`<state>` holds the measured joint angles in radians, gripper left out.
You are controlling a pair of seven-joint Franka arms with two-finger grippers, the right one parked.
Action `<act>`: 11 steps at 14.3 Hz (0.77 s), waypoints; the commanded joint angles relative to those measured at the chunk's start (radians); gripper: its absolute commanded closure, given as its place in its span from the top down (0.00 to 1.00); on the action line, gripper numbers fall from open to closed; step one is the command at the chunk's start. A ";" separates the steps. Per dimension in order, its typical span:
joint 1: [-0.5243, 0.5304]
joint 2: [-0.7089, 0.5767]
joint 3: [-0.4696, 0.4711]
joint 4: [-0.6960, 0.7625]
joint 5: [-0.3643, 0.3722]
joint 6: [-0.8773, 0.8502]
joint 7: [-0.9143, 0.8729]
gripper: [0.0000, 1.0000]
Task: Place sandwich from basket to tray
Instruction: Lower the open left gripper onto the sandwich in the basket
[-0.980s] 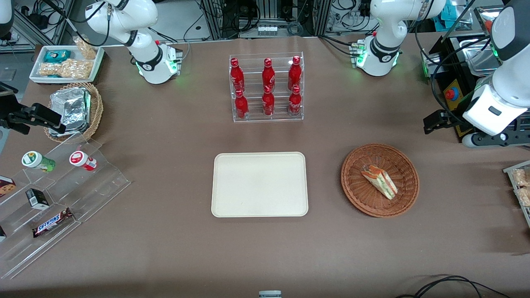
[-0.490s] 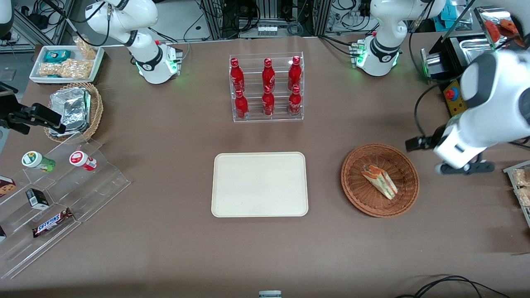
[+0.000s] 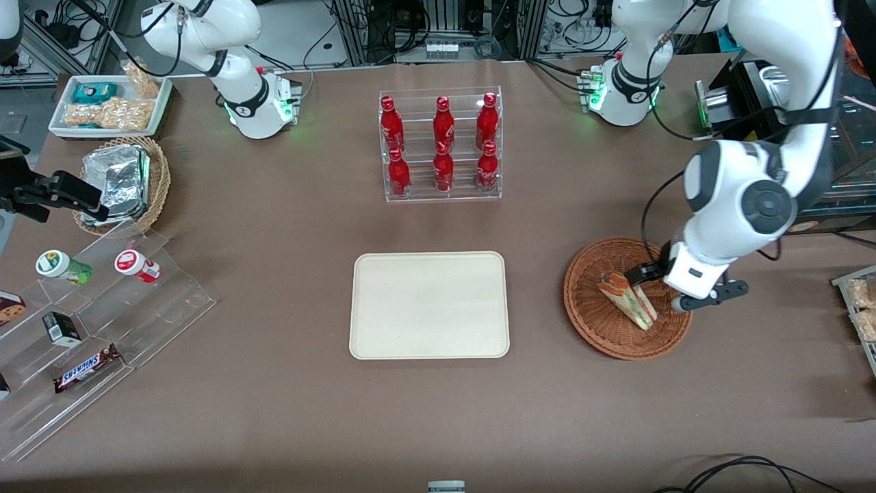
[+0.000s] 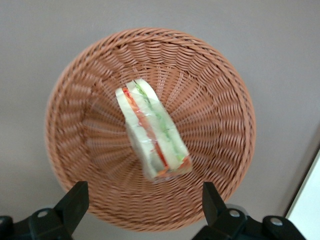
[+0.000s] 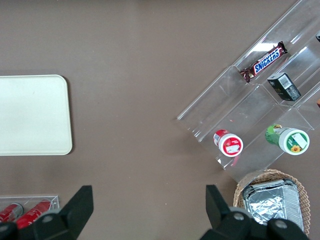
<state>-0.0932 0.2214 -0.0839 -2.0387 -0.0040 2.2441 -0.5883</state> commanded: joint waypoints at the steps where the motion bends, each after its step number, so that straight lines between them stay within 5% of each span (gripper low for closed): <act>1: -0.026 0.036 0.006 -0.008 0.004 0.058 -0.332 1.00; 3: -0.034 0.076 0.006 -0.008 0.004 0.103 -0.515 1.00; 7: -0.033 0.147 0.010 0.015 0.001 0.108 -0.577 1.00; 8: -0.031 0.163 0.012 0.031 0.001 0.106 -0.587 0.82; 9: -0.030 0.167 0.013 0.035 0.002 0.101 -0.587 0.42; 10: -0.030 0.162 0.013 0.035 0.004 0.095 -0.581 0.13; 11: -0.030 0.157 0.013 0.037 0.004 0.083 -0.576 0.11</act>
<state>-0.1196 0.3798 -0.0732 -2.0216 -0.0029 2.3455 -1.1493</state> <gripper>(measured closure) 0.374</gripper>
